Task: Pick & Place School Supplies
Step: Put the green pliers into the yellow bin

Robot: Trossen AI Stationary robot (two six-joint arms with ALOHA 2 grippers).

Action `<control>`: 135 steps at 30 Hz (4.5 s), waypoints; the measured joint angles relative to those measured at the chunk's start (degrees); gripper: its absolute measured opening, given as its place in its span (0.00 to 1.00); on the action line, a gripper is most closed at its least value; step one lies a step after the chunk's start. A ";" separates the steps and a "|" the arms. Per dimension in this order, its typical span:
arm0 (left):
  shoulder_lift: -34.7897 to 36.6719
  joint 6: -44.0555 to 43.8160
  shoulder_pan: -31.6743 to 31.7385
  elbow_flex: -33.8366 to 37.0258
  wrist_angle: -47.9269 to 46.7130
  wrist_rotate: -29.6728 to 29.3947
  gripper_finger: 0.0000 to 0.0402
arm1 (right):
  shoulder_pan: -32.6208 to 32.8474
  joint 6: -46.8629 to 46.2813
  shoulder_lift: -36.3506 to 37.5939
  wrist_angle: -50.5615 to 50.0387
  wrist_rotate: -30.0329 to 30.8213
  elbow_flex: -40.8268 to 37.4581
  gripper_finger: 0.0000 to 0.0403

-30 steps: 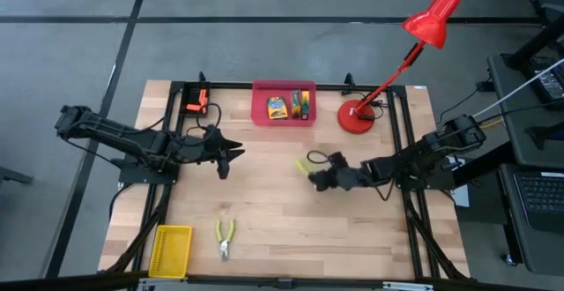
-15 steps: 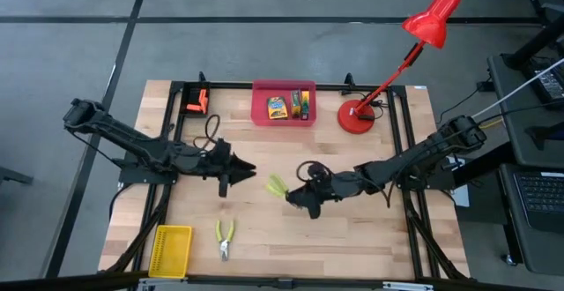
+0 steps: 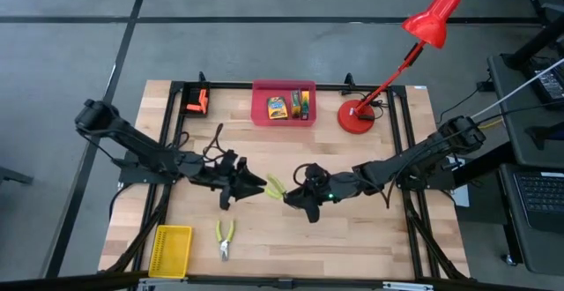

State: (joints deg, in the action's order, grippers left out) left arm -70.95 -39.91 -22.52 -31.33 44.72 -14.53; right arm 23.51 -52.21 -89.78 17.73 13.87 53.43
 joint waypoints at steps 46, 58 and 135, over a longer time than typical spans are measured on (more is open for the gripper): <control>-1.34 -2.35 -0.75 0.17 -6.80 -1.08 0.08 | -1.64 4.00 0.33 12.61 6.77 0.17 0.37; 3.74 -23.48 -8.09 -0.58 -34.10 2.51 0.08 | -4.93 6.39 0.11 14.36 6.69 0.07 0.38; 8.08 -83.19 -27.37 -2.42 -63.96 25.41 0.54 | -0.15 13.65 0.09 11.69 3.07 0.00 0.38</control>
State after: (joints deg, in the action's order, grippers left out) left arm -62.87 -123.10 -49.90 -33.76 -19.24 10.88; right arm 23.35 -38.57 -89.69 29.42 16.94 53.43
